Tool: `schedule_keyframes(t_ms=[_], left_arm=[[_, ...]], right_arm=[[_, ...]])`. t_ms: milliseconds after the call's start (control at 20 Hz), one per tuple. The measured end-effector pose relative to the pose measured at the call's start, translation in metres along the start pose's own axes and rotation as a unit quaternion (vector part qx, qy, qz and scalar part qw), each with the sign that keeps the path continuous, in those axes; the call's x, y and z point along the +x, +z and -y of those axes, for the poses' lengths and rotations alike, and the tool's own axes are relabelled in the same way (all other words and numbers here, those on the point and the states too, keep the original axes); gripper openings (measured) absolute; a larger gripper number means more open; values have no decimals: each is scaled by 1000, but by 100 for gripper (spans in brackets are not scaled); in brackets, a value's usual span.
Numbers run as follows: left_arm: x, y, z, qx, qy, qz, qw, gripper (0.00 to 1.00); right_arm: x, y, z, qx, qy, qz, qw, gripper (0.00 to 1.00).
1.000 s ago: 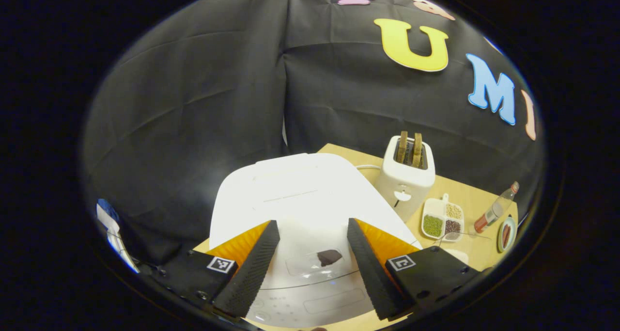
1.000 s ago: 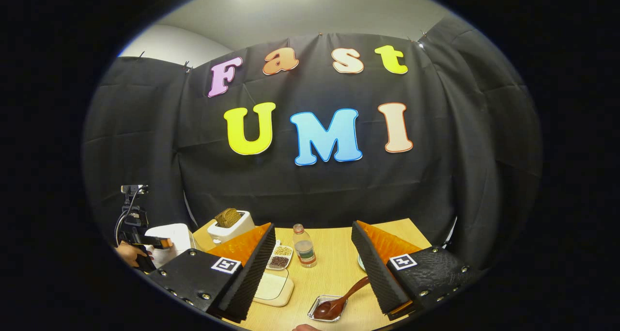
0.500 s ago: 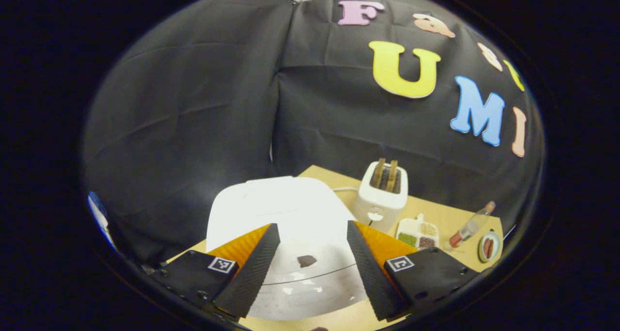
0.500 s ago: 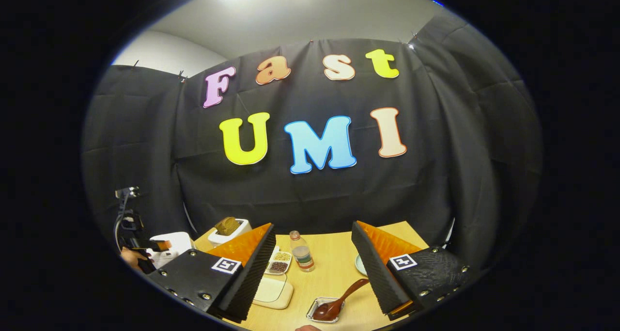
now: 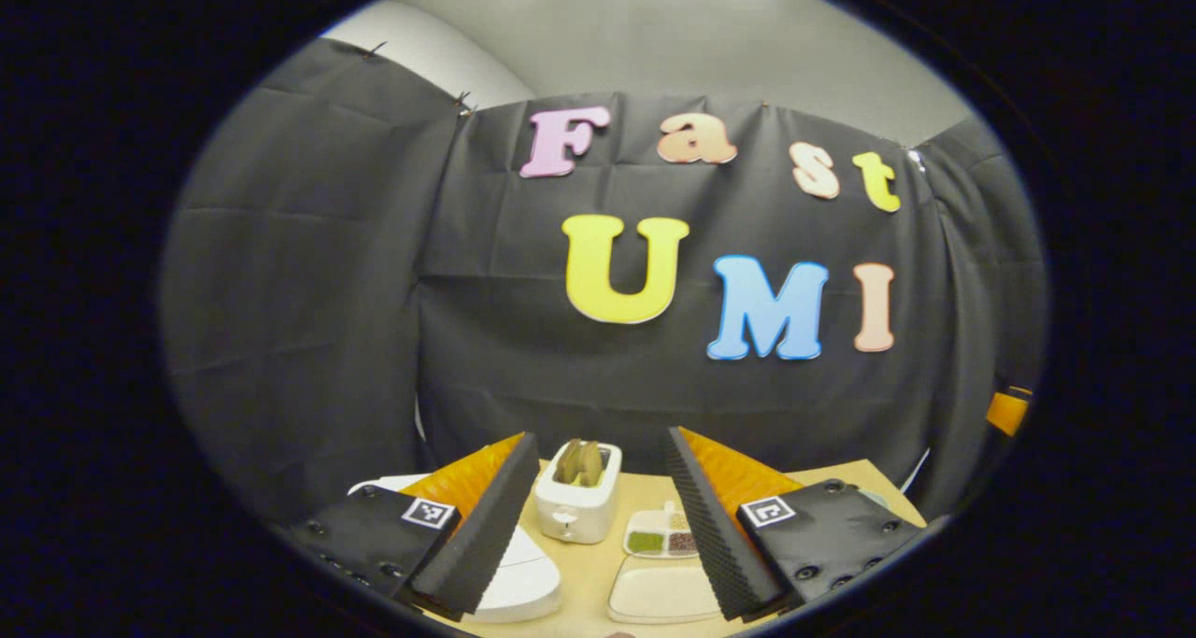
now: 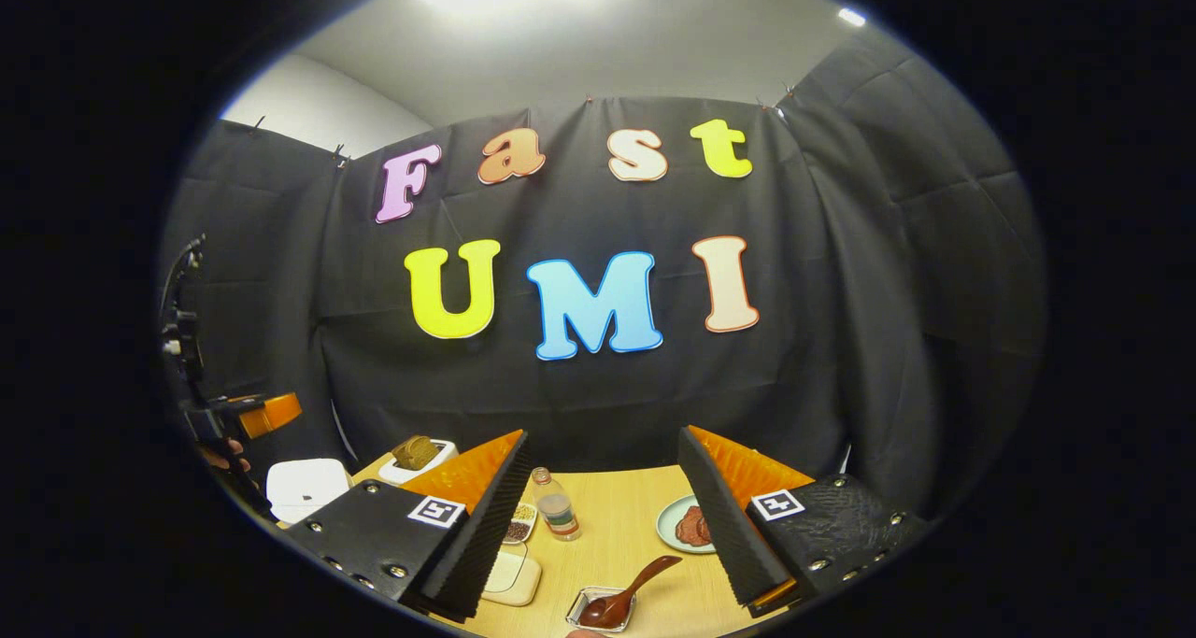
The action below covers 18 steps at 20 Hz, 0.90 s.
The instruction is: Close the left gripper, press the button to open the rice cooker; take a wooden spoon from the chopstick holder with the right hand, scoop a spoonful of rice and pour it into the rice cooker, then put the wooden spoon back into the chopstick holder.
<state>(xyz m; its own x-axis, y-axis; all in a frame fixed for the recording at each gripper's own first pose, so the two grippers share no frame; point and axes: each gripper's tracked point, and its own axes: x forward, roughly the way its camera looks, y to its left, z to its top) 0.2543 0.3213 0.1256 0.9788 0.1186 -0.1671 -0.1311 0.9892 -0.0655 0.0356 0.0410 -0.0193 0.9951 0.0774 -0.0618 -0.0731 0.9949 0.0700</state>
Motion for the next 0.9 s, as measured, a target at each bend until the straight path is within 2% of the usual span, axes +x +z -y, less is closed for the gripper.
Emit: schedule_keyframes(t_ms=[200,350,750,900], left_arm=[[-32,26,51,9,-34,37,999,95],[-45,30,71,14,-48,46,998,95],[-49,27,70,1,-63,35,997,96],[-51,24,67,10,-70,33,997,96]], right_arm=[[-6,12,-4,-6,0,14,1000,96],[-9,16,-7,-7,1,20,1000,95],[-13,24,-18,-12,-2,26,1000,95],[-15,27,-23,-11,-9,27,1000,95]])
